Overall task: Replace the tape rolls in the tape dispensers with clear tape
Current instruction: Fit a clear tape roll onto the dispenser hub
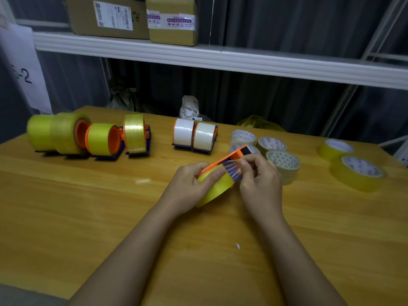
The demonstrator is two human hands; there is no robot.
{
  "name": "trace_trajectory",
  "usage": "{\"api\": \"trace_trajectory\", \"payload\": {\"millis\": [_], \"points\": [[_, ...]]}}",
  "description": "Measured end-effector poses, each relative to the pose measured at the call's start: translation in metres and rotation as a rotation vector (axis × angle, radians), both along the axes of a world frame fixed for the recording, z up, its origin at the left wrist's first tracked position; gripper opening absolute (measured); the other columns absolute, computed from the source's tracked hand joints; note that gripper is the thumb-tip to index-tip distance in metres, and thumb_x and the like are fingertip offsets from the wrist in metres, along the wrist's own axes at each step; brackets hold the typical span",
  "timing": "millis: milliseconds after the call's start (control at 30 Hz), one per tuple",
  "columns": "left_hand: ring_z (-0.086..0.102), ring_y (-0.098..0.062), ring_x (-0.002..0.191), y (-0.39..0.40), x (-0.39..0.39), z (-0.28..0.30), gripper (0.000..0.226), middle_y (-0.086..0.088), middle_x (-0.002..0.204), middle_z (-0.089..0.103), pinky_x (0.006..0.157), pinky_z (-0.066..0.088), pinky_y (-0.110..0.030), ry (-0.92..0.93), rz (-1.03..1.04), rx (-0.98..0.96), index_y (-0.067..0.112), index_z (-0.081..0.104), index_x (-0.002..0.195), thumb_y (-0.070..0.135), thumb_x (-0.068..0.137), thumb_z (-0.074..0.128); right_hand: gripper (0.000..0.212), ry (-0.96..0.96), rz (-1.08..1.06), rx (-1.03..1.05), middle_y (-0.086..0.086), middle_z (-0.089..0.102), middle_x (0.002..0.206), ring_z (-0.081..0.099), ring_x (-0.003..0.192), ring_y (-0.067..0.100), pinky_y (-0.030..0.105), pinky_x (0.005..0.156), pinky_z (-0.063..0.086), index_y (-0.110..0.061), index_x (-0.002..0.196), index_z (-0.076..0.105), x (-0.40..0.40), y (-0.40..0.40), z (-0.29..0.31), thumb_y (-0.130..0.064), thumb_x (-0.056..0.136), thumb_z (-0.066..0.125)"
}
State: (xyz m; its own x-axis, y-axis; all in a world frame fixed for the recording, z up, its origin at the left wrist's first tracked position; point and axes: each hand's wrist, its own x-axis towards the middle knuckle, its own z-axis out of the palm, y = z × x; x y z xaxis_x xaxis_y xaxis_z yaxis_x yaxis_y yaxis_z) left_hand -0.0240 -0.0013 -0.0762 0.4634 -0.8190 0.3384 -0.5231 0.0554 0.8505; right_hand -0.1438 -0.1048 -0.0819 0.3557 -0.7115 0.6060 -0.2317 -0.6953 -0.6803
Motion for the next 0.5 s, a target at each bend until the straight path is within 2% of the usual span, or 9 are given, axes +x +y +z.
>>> {"api": "trace_trajectory", "payload": {"millis": [67,167,233,367,500], "points": [[0.06,-0.019,0.067,0.0011,-0.0009,0.0,0.044,-0.01,0.078,0.065,0.058,0.047,-0.038,-0.011,0.0,-0.007,0.013,0.064,0.087,0.055,0.087,0.053,0.014,-0.009,0.001,0.047,-0.008,0.057,0.078,0.053,0.086,0.015,0.025,0.07,0.04,-0.023,0.087,0.063,0.0002,0.0,0.0012,-0.013,0.094,0.056],[0.062,-0.02,0.068,-0.0003,-0.0016,-0.0004,0.04,-0.009,0.077,0.065,0.061,0.051,-0.045,-0.011,0.031,-0.003,0.016,0.063,0.084,0.055,0.083,0.055,0.019,-0.052,0.007,0.103,-0.005,0.061,0.079,0.059,0.082,0.019,0.042,0.072,0.05,-0.03,0.084,0.06,-0.0002,-0.0023,0.0016,-0.015,0.094,0.056],[0.063,-0.024,0.069,-0.0017,-0.0002,-0.0024,0.042,-0.011,0.077,0.065,0.06,0.052,-0.049,-0.02,0.051,-0.005,0.014,0.063,0.082,0.056,0.083,0.061,0.024,-0.074,0.01,0.136,-0.001,0.064,0.08,0.062,0.078,0.021,0.046,0.069,0.052,-0.036,0.081,0.056,-0.001,-0.0023,0.0024,-0.016,0.095,0.055],[0.063,-0.026,0.068,-0.0031,0.0031,-0.0068,0.044,-0.011,0.075,0.065,0.059,0.052,-0.05,-0.033,0.062,-0.006,0.011,0.065,0.081,0.055,0.08,0.063,0.026,-0.077,0.02,0.146,-0.002,0.064,0.08,0.062,0.074,0.017,0.04,0.066,0.053,-0.036,0.08,0.055,-0.0027,0.0004,0.0048,-0.014,0.094,0.056],[0.06,-0.021,0.066,-0.0019,0.003,-0.0052,0.031,-0.008,0.073,0.063,0.058,0.05,-0.046,-0.081,0.049,-0.001,0.014,0.064,0.082,0.044,0.089,0.06,0.027,-0.091,0.03,0.153,-0.005,0.063,0.079,0.059,0.072,0.011,0.017,0.06,0.046,-0.033,0.079,0.056,-0.0033,0.0001,0.0063,-0.011,0.094,0.057]]}}
